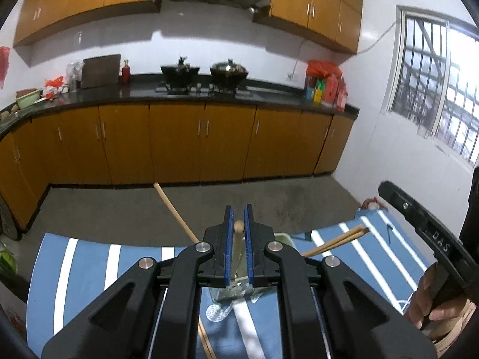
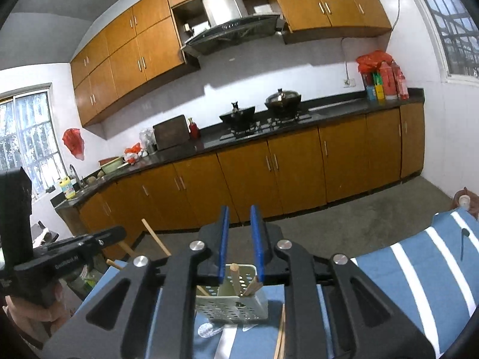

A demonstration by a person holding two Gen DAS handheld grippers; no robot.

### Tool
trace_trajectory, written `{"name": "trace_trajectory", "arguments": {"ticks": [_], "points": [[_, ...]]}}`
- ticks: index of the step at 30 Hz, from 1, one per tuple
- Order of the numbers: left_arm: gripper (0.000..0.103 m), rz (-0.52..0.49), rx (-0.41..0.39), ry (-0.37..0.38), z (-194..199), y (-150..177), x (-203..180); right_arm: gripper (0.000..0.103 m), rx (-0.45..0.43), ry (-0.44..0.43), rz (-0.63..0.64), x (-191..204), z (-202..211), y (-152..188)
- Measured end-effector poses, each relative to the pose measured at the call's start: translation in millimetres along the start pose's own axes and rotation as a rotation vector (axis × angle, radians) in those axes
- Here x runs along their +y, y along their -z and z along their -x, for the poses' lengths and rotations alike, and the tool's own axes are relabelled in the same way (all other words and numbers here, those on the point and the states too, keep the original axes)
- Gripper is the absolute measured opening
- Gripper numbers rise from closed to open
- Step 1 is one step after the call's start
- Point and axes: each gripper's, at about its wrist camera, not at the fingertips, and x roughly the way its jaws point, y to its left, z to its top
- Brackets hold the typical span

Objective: Organize utensils
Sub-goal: 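Open the left tool over the holder to drop its chopstick while the right tool opens too, then move both open tools back down to the chopsticks on the table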

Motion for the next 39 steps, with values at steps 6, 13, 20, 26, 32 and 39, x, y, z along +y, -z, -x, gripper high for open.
{"name": "trace_trajectory", "arguments": {"ticks": [6, 13, 20, 26, 32, 39], "points": [[0.008, 0.023, -0.079, -0.021, 40.3, 2.4, 9.2, 0.017, -0.023, 0.029, 0.007, -9.7, 45.7, 9.0], [0.009, -0.036, -0.002, -0.15, 50.0, 70.5, 31.0, 0.019, 0.202, 0.131, -0.01, -53.7, 41.9, 106.1], [0.009, 0.069, 0.208, -0.18, 4.3, 167.1, 56.4, 0.02, 0.498, 0.093, -0.042, -64.1, 3.1, 219.0], [0.009, 0.141, 0.263, -0.147, -13.6, 209.2, 50.3, 0.02, 0.568, 0.099, -0.006, -49.1, -10.8, 250.4], [0.009, 0.166, 0.298, -0.103, -24.6, 222.4, 45.1, 0.008, 0.565, 0.169, 0.059, -49.3, -18.1, 249.9], [0.009, 0.164, 0.337, -0.057, -35.6, 238.2, 35.9, 0.008, 0.531, 0.275, -0.033, -75.6, -17.7, 241.8]]}}
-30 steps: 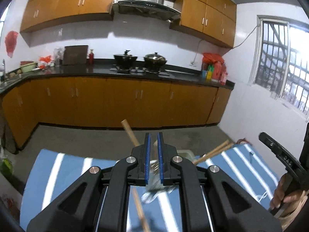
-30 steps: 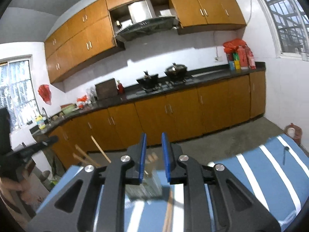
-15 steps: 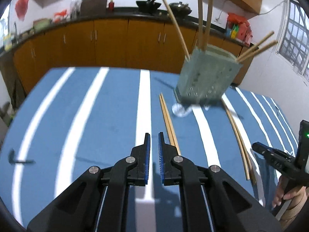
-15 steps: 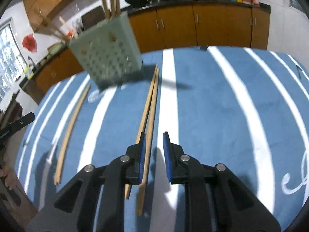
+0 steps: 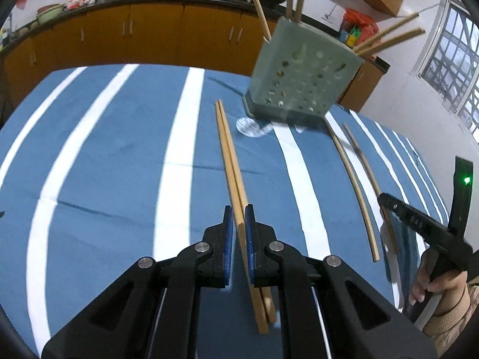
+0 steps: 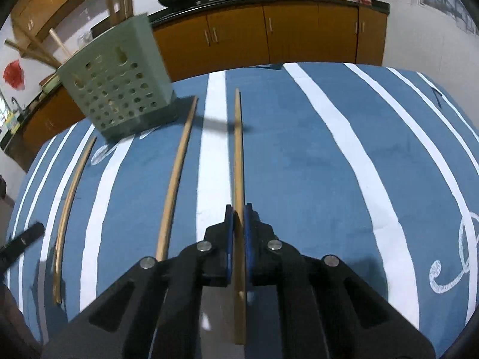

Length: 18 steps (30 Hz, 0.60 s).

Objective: Organize utensils
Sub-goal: 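Move both open tools back down to the chopsticks on the table, then grasp one chopstick with the left tool while the right tool grasps another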

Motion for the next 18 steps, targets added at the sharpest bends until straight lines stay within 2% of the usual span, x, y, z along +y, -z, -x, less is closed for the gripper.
{"name": "trace_trajectory", "arguments": {"ticks": [7, 15, 18], "points": [[0.009, -0.03, 0.036, -0.026, -14.6, 5.8, -8.3, 0.008, -0.009, 0.01, 0.033, 2.7, -0.2, 3.0], [0.009, -0.071, 0.031, -0.095, -17.1, 9.4, -11.1, 0.008, -0.01, 0.018, 0.057, 5.4, -1.1, 3.0], [0.009, -0.079, 0.029, -0.098, -17.1, 11.0, -13.5, 0.01, -0.009, 0.015, 0.059, 6.6, -0.7, 3.5]]}}
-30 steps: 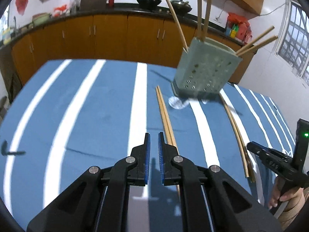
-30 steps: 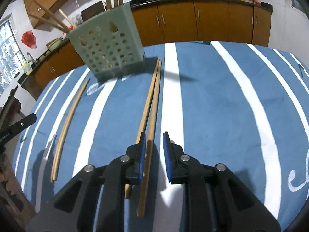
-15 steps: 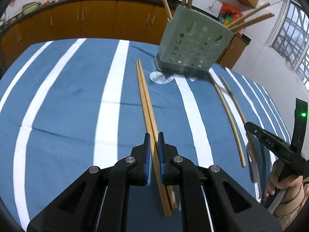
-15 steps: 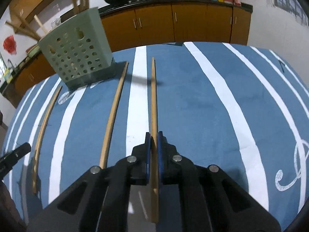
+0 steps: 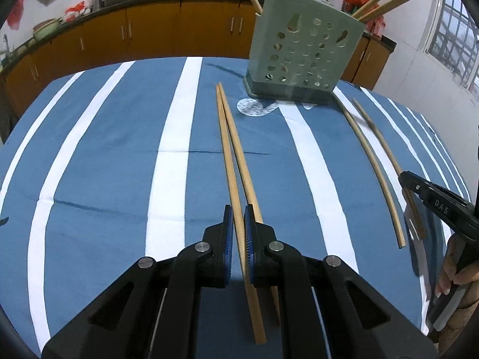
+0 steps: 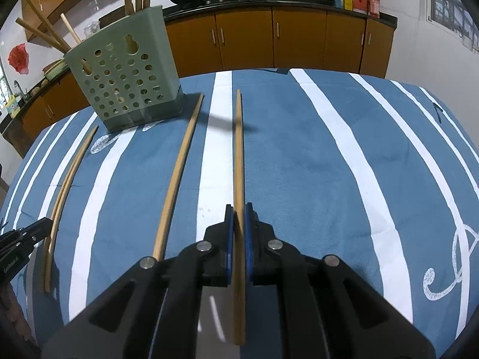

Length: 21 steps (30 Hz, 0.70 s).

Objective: Organize utensils
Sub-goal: 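Grasp one chopstick with the left tool while the right tool grasps another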

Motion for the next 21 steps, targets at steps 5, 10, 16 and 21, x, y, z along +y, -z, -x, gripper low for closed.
{"name": "trace_trajectory", "arguments": {"ticks": [5, 10, 16, 21], "points": [[0.009, -0.021, -0.008, -0.029, -0.4, -1.1, -2.3, 0.012, 0.001, -0.018, 0.04, 9.5, 1.9, 4.6], [0.007, 0.068, -0.01, -0.069, -2.8, -15.0, 28.3, 0.008, -0.004, 0.023, 0.06, 6.3, 1.6, 3.2], [0.008, 0.108, -0.017, -0.05, -3.9, -18.5, 55.3, 0.008, -0.006, 0.041, 0.002, -8.6, -2.6, -1.5], [0.008, 0.079, -0.042, -0.07, -1.7, -15.1, 48.0, 0.009, -0.004, 0.045, 0.007, -7.8, -3.8, -1.5]]}}
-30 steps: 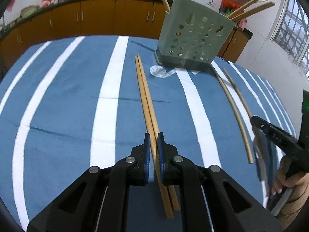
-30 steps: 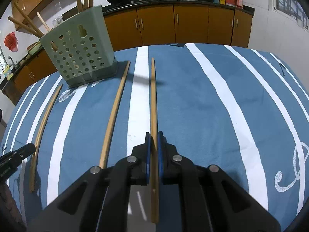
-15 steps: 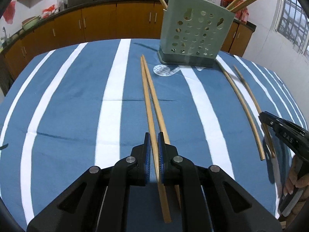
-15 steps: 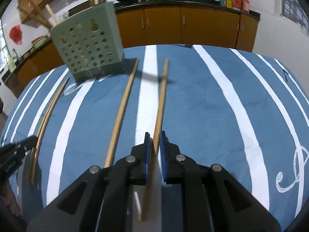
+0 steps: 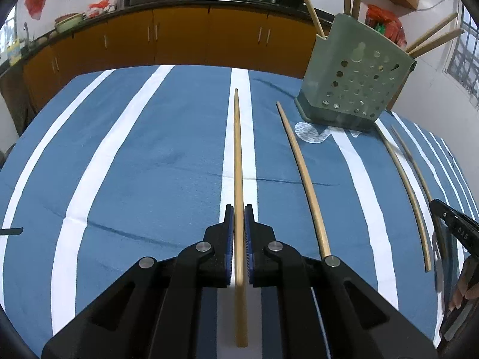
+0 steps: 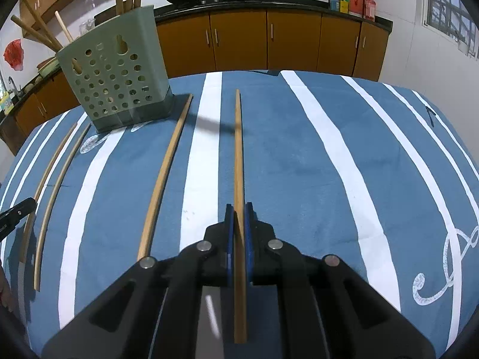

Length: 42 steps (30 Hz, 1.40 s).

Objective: Organize utensils
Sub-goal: 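Grasp one chopstick with the left tool while the right tool grasps another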

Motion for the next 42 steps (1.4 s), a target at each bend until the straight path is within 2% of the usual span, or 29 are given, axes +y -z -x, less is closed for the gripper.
{"name": "trace_trajectory", "arguments": {"ticks": [6, 42], "points": [[0.008, 0.04, 0.0, 0.042, -0.7, -2.0, 6.2, 0.009, 0.0, -0.008, -0.008, -1.4, -0.5, 0.5], [0.008, 0.048, -0.002, 0.047, -5.4, -4.7, 8.7, 0.009, 0.001, -0.019, -0.014, -1.2, -1.2, 0.6]]}}
